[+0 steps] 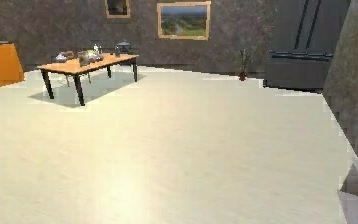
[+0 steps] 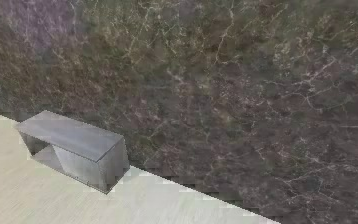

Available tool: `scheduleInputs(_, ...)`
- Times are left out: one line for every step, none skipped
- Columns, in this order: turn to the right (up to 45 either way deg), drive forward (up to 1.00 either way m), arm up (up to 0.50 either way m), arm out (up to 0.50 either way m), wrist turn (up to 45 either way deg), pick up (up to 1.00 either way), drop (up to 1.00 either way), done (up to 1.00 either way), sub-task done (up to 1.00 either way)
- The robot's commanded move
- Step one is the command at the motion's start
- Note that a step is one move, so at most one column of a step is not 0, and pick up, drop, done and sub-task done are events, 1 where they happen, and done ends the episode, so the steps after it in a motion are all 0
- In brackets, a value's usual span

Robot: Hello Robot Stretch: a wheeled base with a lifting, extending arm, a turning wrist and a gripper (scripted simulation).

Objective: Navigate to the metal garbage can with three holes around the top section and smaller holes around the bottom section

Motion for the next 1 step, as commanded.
scheduleInputs(-3.0,0.0,0.0,0.0,0.0,0.0,0.0,0.0,0.0)
